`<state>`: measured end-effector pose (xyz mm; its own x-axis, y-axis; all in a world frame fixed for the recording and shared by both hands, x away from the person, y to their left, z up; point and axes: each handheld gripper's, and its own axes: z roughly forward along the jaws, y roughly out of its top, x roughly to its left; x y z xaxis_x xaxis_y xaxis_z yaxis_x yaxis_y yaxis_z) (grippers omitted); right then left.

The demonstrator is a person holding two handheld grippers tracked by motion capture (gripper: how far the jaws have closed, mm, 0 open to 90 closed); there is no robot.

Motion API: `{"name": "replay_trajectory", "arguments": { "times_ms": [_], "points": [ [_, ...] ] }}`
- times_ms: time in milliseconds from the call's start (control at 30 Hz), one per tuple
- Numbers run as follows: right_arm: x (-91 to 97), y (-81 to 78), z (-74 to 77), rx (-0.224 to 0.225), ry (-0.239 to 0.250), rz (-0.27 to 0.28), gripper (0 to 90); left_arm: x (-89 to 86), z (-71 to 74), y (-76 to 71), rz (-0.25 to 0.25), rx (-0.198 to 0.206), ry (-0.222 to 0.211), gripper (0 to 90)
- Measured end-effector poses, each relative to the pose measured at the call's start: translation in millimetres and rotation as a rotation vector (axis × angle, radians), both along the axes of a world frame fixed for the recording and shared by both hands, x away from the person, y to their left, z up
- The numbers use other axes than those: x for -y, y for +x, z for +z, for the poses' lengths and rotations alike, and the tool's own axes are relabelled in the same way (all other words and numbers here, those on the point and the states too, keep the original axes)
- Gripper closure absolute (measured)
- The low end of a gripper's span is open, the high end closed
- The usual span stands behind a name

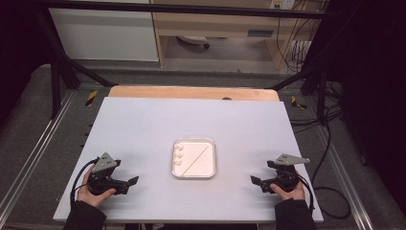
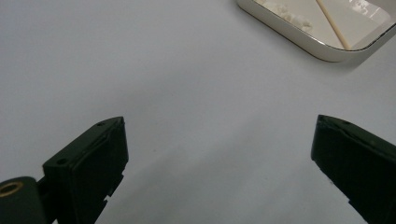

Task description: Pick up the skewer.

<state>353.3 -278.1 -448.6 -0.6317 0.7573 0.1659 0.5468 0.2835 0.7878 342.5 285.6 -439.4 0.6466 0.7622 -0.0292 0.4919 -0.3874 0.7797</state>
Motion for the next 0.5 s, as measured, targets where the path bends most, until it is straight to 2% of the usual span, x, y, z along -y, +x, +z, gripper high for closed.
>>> {"name": "replay_trajectory", "arguments": {
  "times_ms": [200,500],
  "points": [
    [0.0,-0.5,0.7,0.004,-0.002,0.002,1.4,2.3,2.0,-0.7,0.004,0.001,0.008,4.1],
    [-1.8,-0.3,0.6,0.006,-0.011,0.002,1.7,16.2,12.0,2.0,0.013,-0.014,0.027,4.4]
  ]
}}
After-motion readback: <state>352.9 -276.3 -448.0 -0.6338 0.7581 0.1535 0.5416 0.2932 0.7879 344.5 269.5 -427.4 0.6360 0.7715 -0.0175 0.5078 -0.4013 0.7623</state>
